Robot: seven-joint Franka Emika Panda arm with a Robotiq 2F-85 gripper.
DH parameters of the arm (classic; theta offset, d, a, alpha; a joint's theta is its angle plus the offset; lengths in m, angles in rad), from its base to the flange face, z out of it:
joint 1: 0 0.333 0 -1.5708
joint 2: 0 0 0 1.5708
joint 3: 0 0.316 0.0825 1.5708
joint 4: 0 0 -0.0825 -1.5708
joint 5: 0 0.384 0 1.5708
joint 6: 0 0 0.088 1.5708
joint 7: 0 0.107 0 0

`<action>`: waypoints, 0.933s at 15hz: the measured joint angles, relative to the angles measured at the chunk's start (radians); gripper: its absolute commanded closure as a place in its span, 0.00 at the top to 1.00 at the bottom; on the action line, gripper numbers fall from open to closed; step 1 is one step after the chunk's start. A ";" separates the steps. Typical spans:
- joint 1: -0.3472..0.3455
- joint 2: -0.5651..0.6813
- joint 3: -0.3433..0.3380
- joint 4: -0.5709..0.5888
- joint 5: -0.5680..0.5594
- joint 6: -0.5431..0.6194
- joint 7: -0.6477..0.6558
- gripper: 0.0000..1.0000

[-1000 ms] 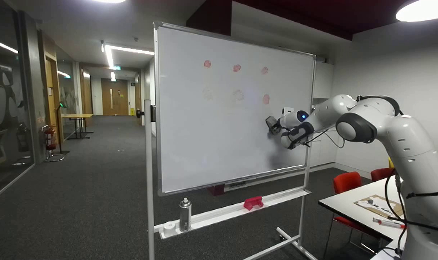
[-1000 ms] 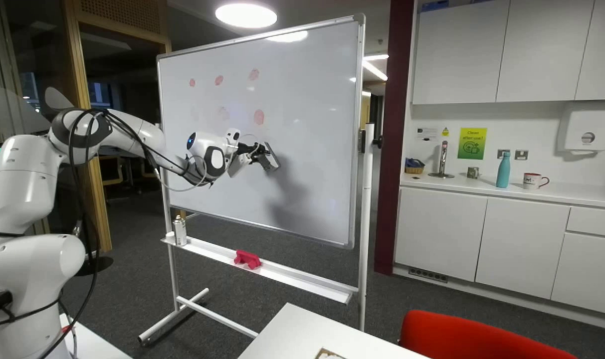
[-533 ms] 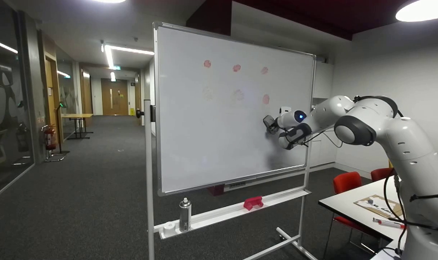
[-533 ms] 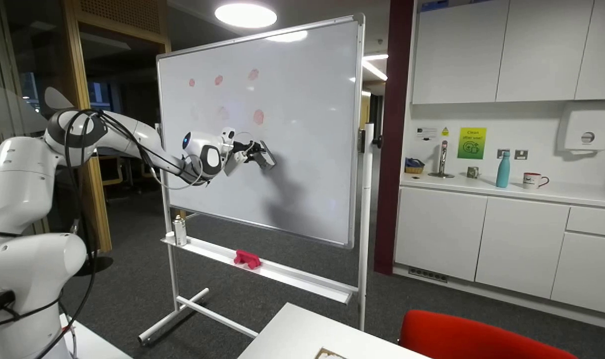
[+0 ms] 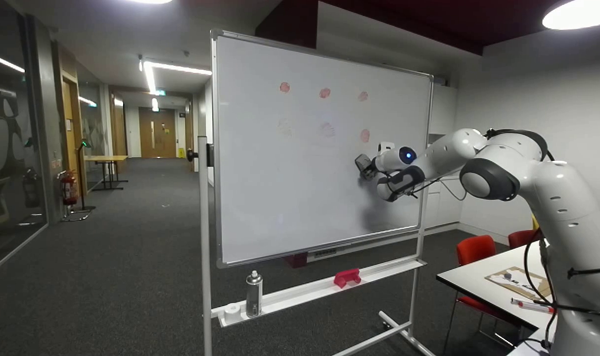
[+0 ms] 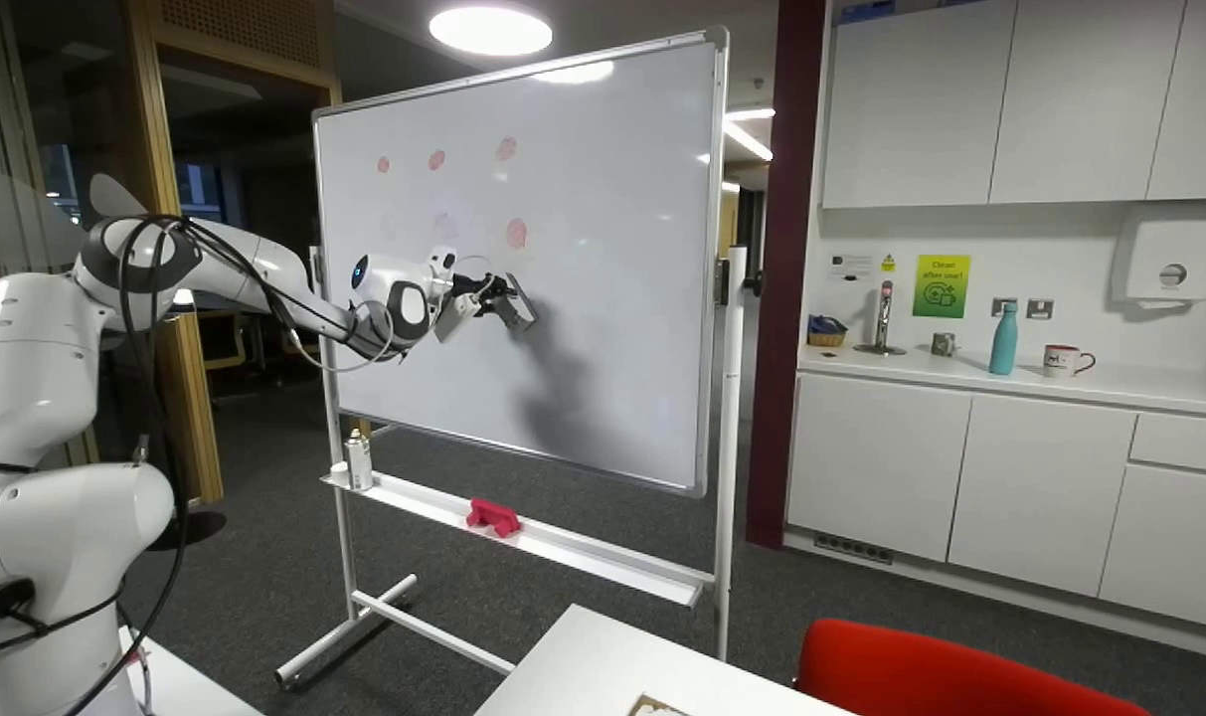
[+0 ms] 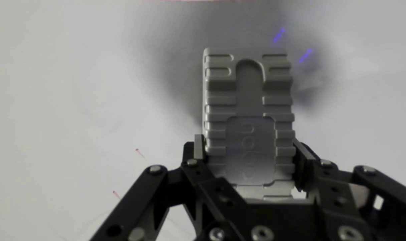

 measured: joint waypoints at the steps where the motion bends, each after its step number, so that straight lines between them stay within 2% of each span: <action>1: 0.000 -0.001 -0.001 0.003 0.005 -0.009 0.000 0.35; 6: -0.014 -0.002 0.002 0.016 0.023 -0.040 0.006 0.35; 14: -0.083 0.003 0.032 0.019 0.028 -0.044 0.008 0.35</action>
